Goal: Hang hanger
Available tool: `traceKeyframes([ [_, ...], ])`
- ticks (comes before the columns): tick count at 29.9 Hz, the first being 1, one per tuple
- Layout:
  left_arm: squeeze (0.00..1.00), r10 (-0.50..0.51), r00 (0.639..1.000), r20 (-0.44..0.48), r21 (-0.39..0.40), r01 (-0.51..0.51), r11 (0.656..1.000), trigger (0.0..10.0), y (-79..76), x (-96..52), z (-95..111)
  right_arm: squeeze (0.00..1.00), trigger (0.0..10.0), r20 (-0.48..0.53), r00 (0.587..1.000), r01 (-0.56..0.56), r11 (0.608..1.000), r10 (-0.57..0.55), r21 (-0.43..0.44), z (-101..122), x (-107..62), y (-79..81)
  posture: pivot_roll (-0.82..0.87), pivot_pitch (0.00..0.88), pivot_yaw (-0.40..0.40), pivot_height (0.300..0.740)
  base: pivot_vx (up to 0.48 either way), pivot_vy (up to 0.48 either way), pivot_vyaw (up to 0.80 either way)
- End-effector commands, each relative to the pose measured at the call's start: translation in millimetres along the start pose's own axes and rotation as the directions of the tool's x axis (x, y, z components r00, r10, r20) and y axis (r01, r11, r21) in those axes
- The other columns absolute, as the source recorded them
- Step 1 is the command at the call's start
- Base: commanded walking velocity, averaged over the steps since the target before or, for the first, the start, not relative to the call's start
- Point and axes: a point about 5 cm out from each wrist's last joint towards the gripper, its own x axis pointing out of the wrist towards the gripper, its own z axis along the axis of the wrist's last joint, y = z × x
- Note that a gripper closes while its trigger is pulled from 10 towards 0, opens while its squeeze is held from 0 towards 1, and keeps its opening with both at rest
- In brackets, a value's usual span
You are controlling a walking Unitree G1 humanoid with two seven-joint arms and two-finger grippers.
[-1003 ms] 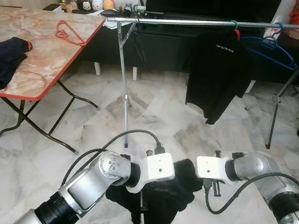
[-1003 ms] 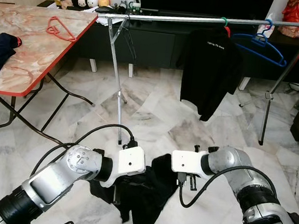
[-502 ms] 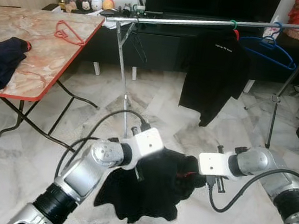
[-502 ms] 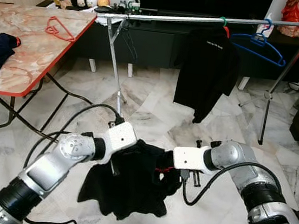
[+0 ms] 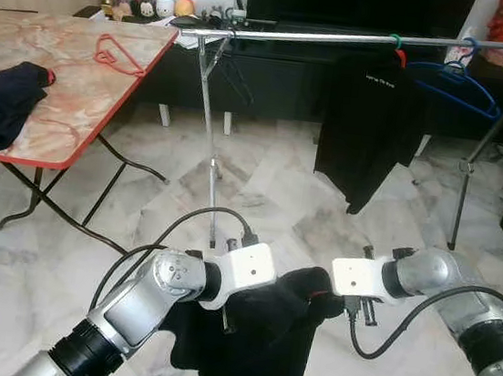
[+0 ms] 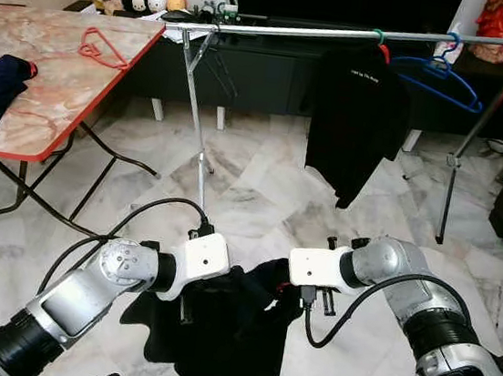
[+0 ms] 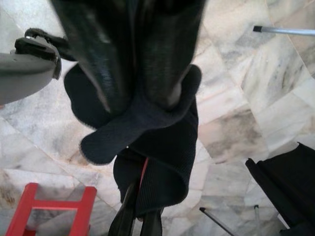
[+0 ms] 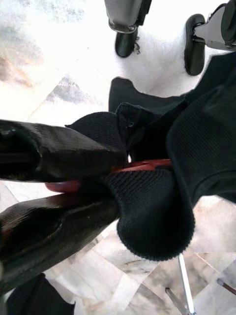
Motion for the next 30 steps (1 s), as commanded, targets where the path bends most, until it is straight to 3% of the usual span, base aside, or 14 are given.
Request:
traceKeyframes([
  [1,1.00,0.037,0.999,0.031,0.020,-0.038,0.999,10.0,6.2,-1.2,7.8,0.00,0.0,0.031,0.999,0.022,0.999,-0.021,-0.029,8.5,-4.8,-6.0,-0.06,0.000,0.023,0.740,0.000,0.000,0.00],
  [6,1.00,0.081,0.994,0.074,-0.021,-0.080,0.997,10.0,13.5,-4.6,13.2,0.00,0.0,0.029,0.999,0.022,0.999,-0.021,-0.031,8.3,-5.6,-5.5,-0.06,0.000,0.023,0.740,0.000,0.000,0.00],
  [11,1.00,0.188,0.969,0.163,-0.114,-0.171,0.979,10.0,28.4,-12.3,23.6,0.00,0.0,0.025,1.000,0.013,0.999,-0.012,-0.033,8.4,-4.7,-2.9,-0.06,0.000,0.024,0.740,0.000,0.000,0.00],
  [17,1.00,0.055,0.980,0.192,-0.117,-0.033,0.993,10.0,19.5,-21.5,25.8,0.00,0.0,0.020,1.000,0.012,0.999,-0.012,-0.033,8.2,-3.6,-2.4,-0.06,0.000,0.024,0.740,0.000,0.000,0.00],
  [22,1.00,0.104,0.978,0.179,-0.135,-0.081,0.988,10.0,25.0,-22.3,21.5,0.00,0.0,0.022,1.000,0.008,0.999,-0.007,-0.037,9.4,-2.7,-1.4,-0.05,0.000,0.024,0.740,0.000,0.000,0.00],
  [23,0.87,0.144,0.976,0.164,-0.145,-0.121,0.982,10.0,29.4,-21.1,18.6,0.00,0.0,0.030,1.000,0.006,0.999,-0.005,-0.042,11.2,-2.5,-1.2,-0.05,0.000,0.024,0.740,0.000,0.000,0.00],
  [24,0.00,0.160,0.975,0.154,-0.147,-0.137,0.980,10.0,31.3,-20.3,16.8,0.00,0.0,0.038,0.999,0.006,0.999,-0.004,-0.045,12.5,-2.6,-1.2,-0.05,0.000,0.024,0.740,0.000,0.000,0.00],
  [30,0.00,0.128,0.985,0.115,-0.143,-0.111,0.983,10.0,28.8,-20.3,9.1,0.00,0.0,0.066,0.998,0.002,0.998,0.002,-0.057,18.6,-4.8,-0.9,-0.06,0.000,0.025,0.740,0.000,0.000,0.00],
])
